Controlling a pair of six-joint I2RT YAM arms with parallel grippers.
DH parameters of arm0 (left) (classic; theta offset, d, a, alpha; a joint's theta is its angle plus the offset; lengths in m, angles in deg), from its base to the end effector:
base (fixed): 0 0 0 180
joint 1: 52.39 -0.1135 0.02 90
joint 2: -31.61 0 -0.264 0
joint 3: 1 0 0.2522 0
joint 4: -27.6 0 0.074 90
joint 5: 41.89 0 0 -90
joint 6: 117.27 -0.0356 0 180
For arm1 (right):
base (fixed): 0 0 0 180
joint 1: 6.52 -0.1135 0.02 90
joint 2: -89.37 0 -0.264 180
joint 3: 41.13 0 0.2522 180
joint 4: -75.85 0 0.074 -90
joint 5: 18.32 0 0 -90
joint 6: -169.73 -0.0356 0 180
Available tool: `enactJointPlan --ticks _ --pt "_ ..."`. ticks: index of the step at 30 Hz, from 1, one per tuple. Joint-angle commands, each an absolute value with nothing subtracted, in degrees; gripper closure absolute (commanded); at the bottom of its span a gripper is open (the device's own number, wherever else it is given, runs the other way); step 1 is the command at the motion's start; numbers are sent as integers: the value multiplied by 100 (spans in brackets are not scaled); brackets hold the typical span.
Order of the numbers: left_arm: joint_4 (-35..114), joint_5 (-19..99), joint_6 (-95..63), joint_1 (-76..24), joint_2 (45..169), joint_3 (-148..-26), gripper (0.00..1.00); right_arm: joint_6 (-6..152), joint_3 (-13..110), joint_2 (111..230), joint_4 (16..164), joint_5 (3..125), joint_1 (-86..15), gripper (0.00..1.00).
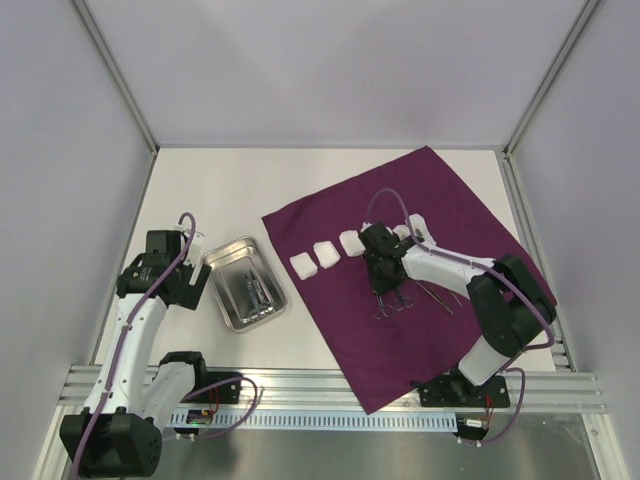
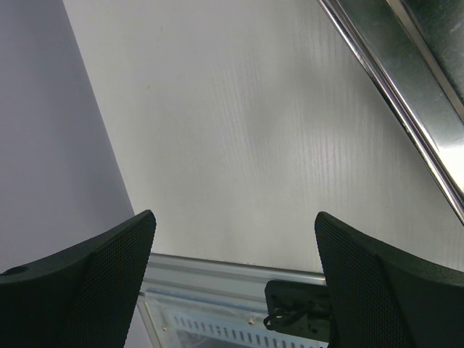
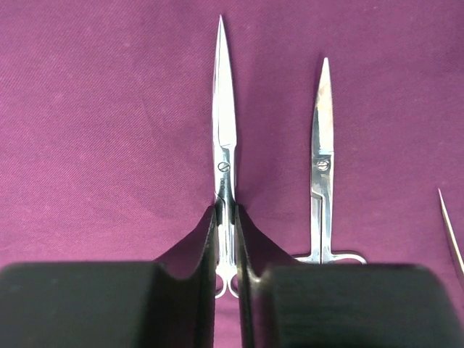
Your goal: Prepare the surgical pack
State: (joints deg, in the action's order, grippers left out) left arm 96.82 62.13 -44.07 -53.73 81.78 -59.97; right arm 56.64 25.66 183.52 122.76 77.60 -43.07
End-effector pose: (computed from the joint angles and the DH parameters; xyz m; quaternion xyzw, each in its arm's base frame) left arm 0.1535 0.0122 0.2604 0.0982 0.9551 0.1565 0.2316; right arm 0.2374 0.1714 0.1556 -0.1089 0.9833 0.0236 0.1440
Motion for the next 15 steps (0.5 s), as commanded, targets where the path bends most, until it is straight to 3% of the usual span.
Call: enactJointPlan --ticks 1,15 --pt "9611 6208 -4371 -5415 8136 -5976 0 5591 2255 18737 11941 7766 -4299 96" --pt "9603 6208 -4371 -5415 8171 -5976 0 5600 2316 17823 12099 7757 -4299 100"
